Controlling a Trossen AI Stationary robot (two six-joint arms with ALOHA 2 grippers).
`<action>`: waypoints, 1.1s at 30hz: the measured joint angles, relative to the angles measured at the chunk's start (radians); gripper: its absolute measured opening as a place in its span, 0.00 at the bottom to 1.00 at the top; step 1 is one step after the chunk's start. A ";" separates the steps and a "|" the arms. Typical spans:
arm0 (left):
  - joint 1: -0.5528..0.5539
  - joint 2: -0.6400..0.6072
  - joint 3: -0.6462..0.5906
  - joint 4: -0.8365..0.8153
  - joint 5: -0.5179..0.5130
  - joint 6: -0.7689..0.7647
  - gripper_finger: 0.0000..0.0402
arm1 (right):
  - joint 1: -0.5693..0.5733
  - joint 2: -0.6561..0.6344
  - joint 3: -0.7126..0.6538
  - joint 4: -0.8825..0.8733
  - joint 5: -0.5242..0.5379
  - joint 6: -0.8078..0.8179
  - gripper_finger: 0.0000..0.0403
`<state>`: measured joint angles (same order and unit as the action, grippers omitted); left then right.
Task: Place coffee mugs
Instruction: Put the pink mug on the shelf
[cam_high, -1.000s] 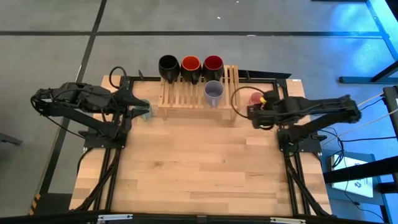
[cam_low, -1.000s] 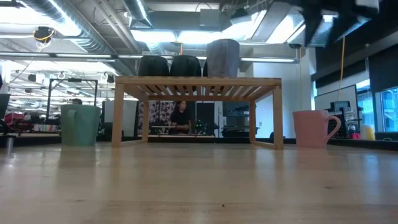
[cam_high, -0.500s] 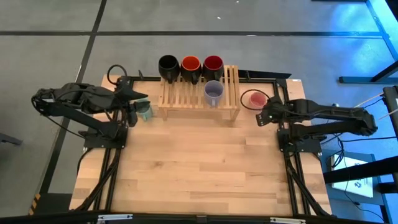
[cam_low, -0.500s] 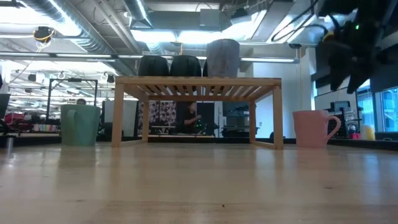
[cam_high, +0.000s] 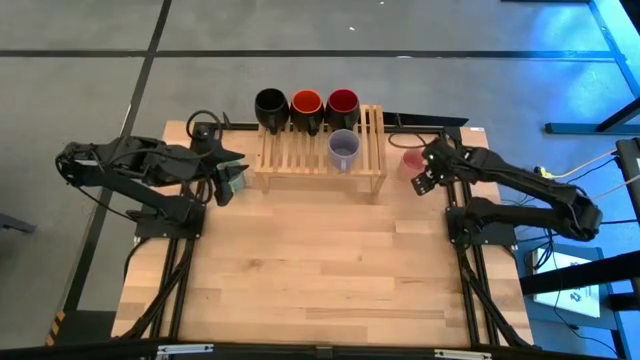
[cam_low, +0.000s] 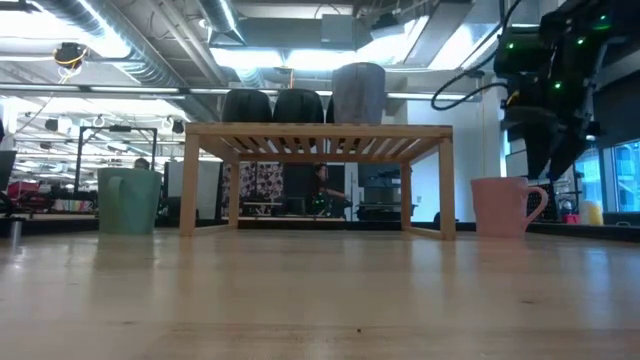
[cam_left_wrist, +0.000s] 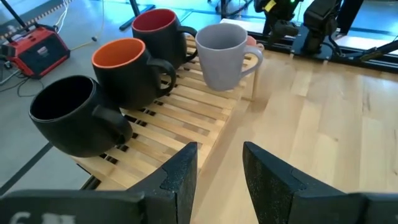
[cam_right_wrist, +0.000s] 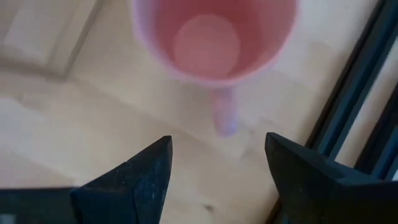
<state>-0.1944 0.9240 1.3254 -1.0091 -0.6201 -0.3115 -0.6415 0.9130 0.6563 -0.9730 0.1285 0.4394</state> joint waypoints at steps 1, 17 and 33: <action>0.000 0.000 0.000 0.001 -0.001 0.000 0.31 | -0.017 0.007 0.000 0.014 0.000 -0.005 0.61; 0.000 0.000 0.000 0.000 -0.018 -0.002 0.31 | -0.139 0.237 0.001 0.096 -0.061 -0.171 0.58; 0.000 0.000 0.000 -0.001 -0.018 -0.001 0.31 | -0.138 0.327 0.002 0.146 -0.078 -0.209 0.17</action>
<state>-0.1947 0.9237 1.3254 -1.0096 -0.6380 -0.3122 -0.7795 1.2396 0.6579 -0.8266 0.0500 0.2301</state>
